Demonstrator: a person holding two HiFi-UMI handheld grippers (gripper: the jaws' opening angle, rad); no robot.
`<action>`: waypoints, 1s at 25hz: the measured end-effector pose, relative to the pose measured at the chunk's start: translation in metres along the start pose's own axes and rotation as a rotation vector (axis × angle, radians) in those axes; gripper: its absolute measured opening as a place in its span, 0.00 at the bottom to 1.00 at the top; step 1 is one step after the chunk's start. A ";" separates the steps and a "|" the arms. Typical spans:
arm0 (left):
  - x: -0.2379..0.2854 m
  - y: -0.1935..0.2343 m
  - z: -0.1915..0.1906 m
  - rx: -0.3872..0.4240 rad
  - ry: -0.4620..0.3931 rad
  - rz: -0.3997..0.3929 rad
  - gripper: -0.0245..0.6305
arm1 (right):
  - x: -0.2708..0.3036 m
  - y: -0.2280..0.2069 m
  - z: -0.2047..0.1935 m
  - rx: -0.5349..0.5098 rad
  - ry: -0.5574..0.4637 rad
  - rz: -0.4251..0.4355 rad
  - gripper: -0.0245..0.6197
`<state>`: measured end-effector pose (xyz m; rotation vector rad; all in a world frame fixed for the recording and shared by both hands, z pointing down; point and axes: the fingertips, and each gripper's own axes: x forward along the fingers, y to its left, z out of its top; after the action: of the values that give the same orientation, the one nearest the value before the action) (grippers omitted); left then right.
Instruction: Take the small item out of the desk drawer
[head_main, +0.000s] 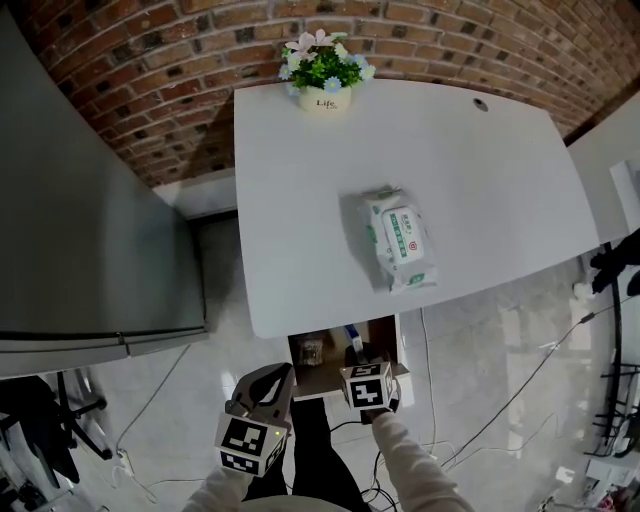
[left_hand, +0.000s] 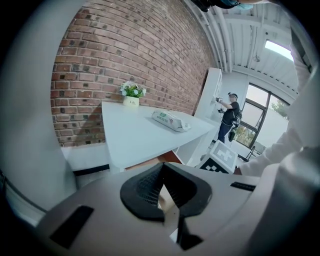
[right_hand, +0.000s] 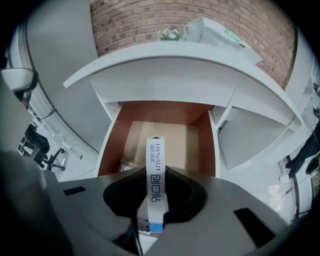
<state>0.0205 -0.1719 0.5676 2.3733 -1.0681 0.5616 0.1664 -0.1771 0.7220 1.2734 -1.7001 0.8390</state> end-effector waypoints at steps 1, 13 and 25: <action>0.000 0.000 0.001 0.005 -0.003 -0.003 0.06 | -0.006 0.001 0.002 0.002 -0.013 -0.003 0.19; -0.010 -0.015 0.007 0.071 -0.016 -0.060 0.06 | -0.084 0.013 0.024 0.103 -0.188 -0.028 0.19; -0.028 -0.026 0.017 0.099 -0.058 -0.090 0.06 | -0.152 0.041 0.037 0.136 -0.327 -0.024 0.19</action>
<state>0.0262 -0.1501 0.5325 2.5236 -0.9734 0.5272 0.1396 -0.1366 0.5679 1.5894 -1.9020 0.7743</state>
